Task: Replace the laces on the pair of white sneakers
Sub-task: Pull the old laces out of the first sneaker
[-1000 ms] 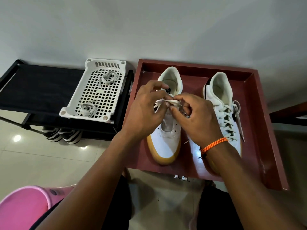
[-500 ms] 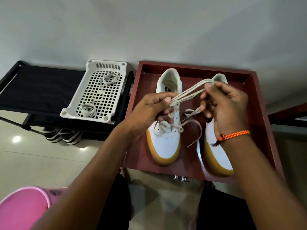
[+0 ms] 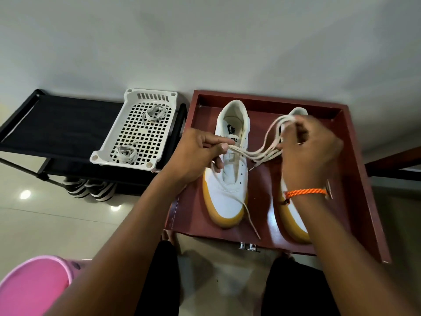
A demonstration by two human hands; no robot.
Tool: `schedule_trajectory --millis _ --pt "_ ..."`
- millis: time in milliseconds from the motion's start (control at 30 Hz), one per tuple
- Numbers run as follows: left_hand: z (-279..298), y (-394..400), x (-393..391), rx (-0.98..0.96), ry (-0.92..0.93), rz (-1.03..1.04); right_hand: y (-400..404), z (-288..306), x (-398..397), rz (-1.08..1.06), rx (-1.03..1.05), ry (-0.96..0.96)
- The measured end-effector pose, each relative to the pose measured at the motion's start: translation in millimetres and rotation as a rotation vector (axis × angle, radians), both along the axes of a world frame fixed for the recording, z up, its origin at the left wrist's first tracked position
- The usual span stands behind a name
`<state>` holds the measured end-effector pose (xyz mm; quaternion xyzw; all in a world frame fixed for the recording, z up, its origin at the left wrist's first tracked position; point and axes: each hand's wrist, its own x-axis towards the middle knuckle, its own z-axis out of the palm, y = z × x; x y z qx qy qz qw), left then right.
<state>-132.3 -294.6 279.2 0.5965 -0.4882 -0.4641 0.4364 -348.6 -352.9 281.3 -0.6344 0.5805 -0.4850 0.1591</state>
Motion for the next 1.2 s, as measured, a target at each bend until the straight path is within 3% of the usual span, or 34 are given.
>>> schedule_trajectory --millis 67,133,267,467,600,833,1033,1200 --pt "4.7 -1.0 -7.9 -0.036 0.079 0.033 15.3 -3.6 18.9 0.314 0.005 0.098" --pt "9.0 -0.5 -10.1 -0.060 0.150 0.101 26.8 -11.8 34.0 0.478 0.043 0.175" --pt "15.4 10.8 -6.7 -0.101 0.211 0.216 40.2 -11.9 46.9 0.584 0.219 0.099" --pt "23.2 30.0 -1.2 -0.090 0.253 0.254 57.0 -18.0 51.3 0.604 0.202 0.438" --pt "37.9 34.4 11.0 -0.074 0.264 0.230 60.2 -6.8 53.8 0.596 0.192 0.312" --pt "61.1 64.5 77.2 0.056 0.061 0.167 76.0 32.3 74.7 0.663 0.272 0.211" --pt "55.8 116.9 140.7 0.110 -0.046 0.212 100.9 57.1 135.6 0.851 0.411 0.043" --pt "30.6 172.3 178.7 0.073 0.030 0.289 131.0 66.0 204.4 0.984 0.605 -0.145"
